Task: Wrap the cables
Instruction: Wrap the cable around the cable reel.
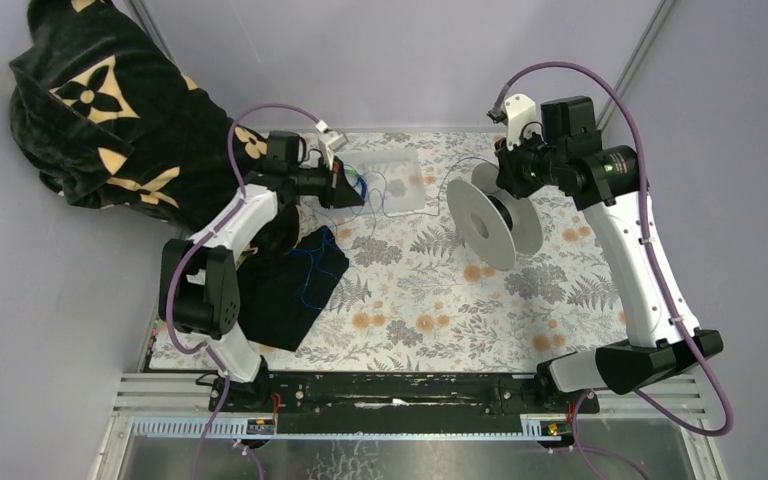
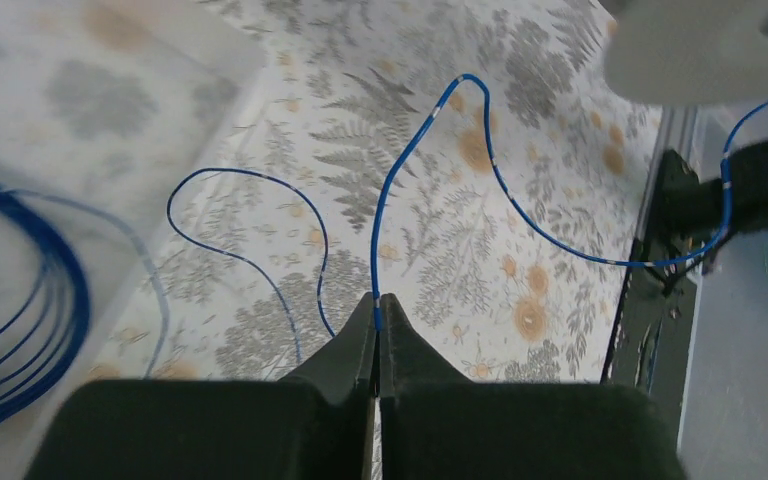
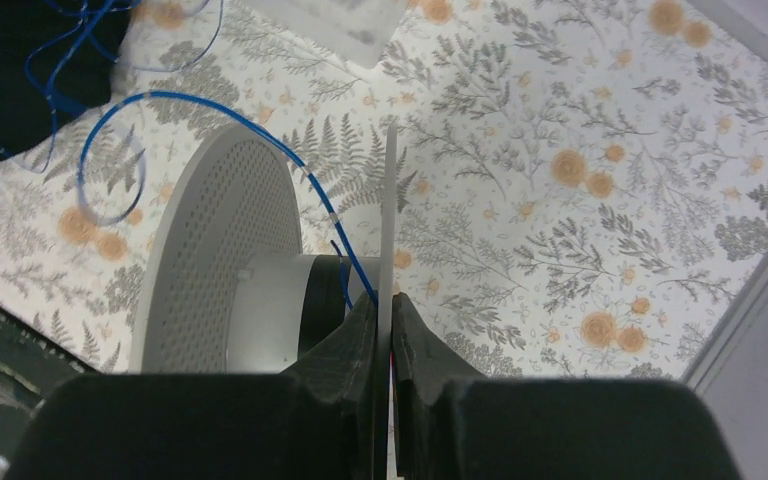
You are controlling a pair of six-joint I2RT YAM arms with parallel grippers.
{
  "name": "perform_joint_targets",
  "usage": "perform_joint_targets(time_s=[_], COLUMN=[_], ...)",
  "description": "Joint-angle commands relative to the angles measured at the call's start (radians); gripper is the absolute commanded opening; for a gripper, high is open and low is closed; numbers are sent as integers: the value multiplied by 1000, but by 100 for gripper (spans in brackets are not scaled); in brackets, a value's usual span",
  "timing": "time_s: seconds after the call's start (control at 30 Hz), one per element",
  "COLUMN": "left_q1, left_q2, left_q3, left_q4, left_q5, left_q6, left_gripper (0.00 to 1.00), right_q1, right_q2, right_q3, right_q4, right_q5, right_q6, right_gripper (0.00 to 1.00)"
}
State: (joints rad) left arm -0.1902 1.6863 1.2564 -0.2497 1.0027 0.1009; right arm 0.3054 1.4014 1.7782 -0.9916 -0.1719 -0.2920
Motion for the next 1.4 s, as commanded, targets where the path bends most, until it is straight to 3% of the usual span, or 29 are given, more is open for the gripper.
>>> perform_joint_targets(time_s=[0.0,0.4,0.8,1.17,1.37], left_q1=[58,66,0,-72,-101], left_q2=[59,152,118,125,136], left_q3=[71,79,7,-56,-68], left_q4=[49,8,-92,-109,-111], left_q5=[-95,-322,-370,-393,-413], left_q6=[-179,-151,4,98,115], left_gripper=[0,0,0,0,0], right_q1=[-19,-97,-184,-243,-282], right_q2=[-54,12,136,188,233], right_q3=[51,196,414,450,490], right_q4=[-36,-132,-26,103,128], right_q5=[-126,-323,-352,-357,-432], right_q6=[-50,-39,167,321,402], right_gripper=[0,0,0,0,0])
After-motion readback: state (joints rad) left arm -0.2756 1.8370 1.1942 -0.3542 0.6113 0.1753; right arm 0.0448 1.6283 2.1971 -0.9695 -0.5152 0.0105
